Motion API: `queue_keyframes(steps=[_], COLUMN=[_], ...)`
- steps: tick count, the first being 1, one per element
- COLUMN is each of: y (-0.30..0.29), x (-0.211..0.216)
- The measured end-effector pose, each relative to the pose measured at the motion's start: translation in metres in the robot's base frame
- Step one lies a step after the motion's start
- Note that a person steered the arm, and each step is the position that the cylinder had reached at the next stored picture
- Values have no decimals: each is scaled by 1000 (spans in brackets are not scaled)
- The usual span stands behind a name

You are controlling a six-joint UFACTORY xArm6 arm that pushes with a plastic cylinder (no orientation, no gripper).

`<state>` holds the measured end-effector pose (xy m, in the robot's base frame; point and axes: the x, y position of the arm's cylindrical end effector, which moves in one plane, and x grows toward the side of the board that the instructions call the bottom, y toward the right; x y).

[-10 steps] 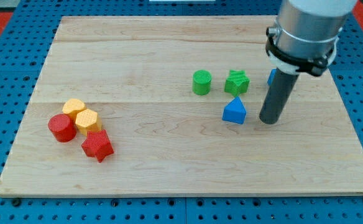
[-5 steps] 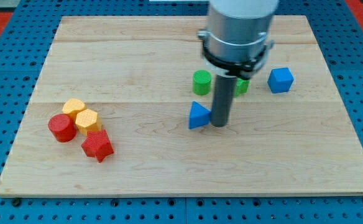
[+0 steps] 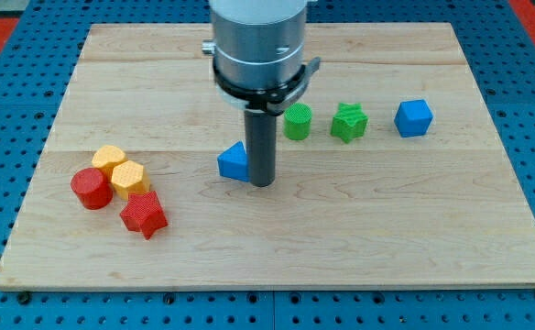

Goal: Slide the blue triangle to the left side of the green circle

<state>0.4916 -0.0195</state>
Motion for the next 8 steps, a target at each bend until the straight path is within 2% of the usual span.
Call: queue_keyframes(steps=[3, 5, 8], y=[-65, -103, -80], x=[-14, -42, -64])
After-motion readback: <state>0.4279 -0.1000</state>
